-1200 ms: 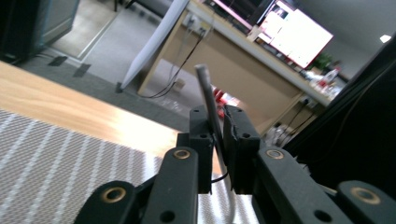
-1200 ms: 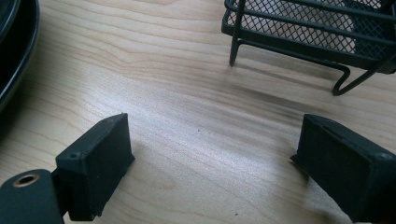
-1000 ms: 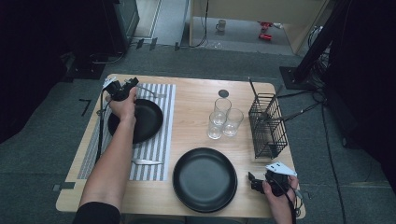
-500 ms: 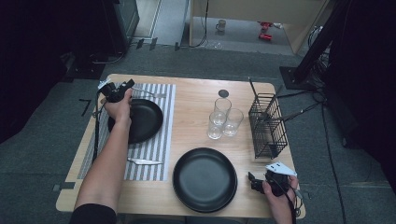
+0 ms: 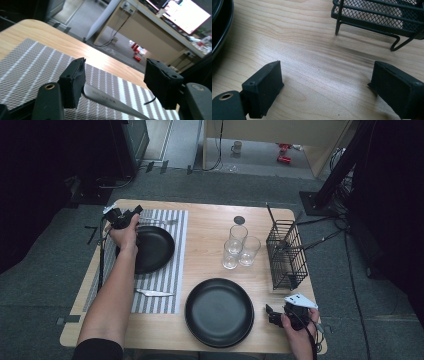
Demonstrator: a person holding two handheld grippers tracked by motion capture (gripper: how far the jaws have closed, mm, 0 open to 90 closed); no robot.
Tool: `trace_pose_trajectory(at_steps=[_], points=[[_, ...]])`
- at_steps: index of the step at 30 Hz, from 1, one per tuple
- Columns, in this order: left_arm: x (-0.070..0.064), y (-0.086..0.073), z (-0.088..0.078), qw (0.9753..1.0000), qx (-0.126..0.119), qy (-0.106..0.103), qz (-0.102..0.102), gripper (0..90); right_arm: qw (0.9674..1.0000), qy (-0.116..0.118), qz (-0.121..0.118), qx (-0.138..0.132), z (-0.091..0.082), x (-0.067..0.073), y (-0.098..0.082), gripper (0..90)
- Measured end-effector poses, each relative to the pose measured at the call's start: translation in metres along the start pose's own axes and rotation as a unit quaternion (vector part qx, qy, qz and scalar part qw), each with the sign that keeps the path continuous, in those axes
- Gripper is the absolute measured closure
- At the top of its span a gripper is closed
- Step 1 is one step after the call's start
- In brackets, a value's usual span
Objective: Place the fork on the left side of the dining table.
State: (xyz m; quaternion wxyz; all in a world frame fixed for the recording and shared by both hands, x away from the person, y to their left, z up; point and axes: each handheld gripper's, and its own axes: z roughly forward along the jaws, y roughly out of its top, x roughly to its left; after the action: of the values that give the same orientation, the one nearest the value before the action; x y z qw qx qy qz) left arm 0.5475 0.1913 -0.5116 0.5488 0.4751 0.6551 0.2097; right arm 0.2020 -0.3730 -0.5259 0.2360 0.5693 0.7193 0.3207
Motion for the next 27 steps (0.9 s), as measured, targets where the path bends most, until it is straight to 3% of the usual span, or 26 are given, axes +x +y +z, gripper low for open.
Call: trace_pose_trajectory(at_steps=[8, 14, 21, 26, 27], points=[[0.001, 0.010, -0.007, 0.9999, -0.007, -0.008, -0.005, 27.2, 1.0000, 0.000, 0.000, 0.000, 0.000, 0.000, 0.000, 10.3], [-0.001, 0.012, -0.016, 0.9997, 0.002, -0.024, 0.002, 25.4, 1.0000, 0.001, 0.000, 0.000, 0.000, 0.000, 0.000, 10.2], [-0.001, 0.011, -0.023, 0.9989, 0.020, -0.042, -0.008, 19.0, 1.0000, 0.001, 0.000, 0.000, 0.000, 0.000, 0.000, 10.2], [-0.004, 0.011, -0.035, 0.9970, 0.033, -0.070, 0.008, 13.4, 1.0000, 0.001, 0.000, 0.000, 0.000, 0.000, 0.000, 10.2], [-0.007, 0.012, -0.041, 0.9955, 0.039, -0.083, 0.021, 13.4, 1.0000, 0.001, 0.000, 0.000, 0.000, 0.000, 0.000, 10.2]])
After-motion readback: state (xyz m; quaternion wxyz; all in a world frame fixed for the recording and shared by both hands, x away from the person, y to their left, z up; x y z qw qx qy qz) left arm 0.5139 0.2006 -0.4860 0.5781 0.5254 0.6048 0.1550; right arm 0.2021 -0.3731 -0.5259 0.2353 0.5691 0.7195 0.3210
